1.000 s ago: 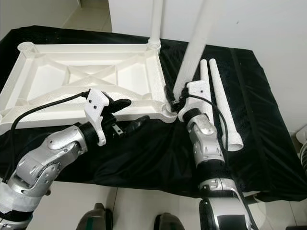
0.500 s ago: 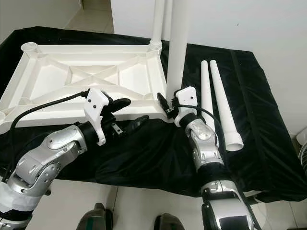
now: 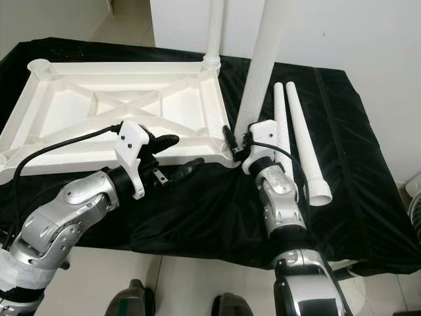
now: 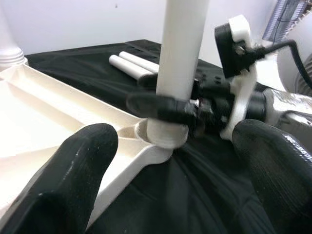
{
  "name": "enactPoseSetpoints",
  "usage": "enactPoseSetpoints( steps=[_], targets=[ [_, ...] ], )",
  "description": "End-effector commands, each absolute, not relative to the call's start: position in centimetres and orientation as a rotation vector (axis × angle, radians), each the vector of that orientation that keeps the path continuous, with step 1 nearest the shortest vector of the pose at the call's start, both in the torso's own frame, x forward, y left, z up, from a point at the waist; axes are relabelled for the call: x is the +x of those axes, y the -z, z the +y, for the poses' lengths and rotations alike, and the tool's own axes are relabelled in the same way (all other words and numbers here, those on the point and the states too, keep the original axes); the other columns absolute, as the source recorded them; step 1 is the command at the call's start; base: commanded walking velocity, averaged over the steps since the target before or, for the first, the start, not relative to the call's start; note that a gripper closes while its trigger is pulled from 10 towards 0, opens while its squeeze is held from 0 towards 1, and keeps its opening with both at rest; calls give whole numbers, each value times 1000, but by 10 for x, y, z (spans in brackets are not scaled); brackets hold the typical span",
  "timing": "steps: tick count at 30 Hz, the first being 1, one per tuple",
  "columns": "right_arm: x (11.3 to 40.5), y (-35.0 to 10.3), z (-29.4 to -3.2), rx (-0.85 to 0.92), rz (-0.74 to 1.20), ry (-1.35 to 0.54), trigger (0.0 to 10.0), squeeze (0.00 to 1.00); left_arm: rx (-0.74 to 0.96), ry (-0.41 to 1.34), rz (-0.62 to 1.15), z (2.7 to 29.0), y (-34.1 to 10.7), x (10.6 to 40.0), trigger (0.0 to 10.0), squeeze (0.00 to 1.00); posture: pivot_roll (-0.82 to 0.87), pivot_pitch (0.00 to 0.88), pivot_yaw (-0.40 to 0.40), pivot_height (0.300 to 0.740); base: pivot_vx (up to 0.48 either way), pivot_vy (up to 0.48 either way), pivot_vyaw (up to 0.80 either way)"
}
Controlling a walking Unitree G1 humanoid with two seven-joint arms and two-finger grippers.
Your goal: Building children table
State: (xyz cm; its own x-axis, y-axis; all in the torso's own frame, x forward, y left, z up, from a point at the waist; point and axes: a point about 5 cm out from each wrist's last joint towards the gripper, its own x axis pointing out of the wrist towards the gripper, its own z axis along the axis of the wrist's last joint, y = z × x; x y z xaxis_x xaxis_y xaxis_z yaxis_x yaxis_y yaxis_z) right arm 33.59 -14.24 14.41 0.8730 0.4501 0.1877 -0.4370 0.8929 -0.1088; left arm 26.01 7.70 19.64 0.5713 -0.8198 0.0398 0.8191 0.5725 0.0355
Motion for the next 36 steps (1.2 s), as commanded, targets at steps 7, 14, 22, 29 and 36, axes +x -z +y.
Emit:
enactPoseSetpoints(
  steps=[7, 14, 22, 29, 36],
  targets=[
    [332, -153, -137, -18, -218, -565, 10000, 0, -21, 1100, -85, 68, -208, 266, 10000, 1000, 61, 25, 5, 740, 0, 0, 0],
    [322, -155, -129, -118, -192, -790, 10000, 0, -125, 1199, -181, 61, -242, 276, 10000, 0, 44, 2, 12, 740, 0, 0, 0],
    [312, -153, -129, -185, -118, -952, 10000, 0, -131, 1243, -227, 56, -259, 285, 10000, 0, 27, 0, 18, 740, 0, 0, 0],
    [309, -153, -134, -220, -67, -1005, 10000, 0, -127, 1287, -225, 55, -266, 285, 10000, 0, 31, 0, 20, 740, 0, 0, 0],
    [308, -155, -134, -247, -38, -1044, 10000, 0, -99, 1305, -201, 53, -267, 285, 10000, 0, 33, 0, 22, 740, 0, 0, 0]
  ],
)
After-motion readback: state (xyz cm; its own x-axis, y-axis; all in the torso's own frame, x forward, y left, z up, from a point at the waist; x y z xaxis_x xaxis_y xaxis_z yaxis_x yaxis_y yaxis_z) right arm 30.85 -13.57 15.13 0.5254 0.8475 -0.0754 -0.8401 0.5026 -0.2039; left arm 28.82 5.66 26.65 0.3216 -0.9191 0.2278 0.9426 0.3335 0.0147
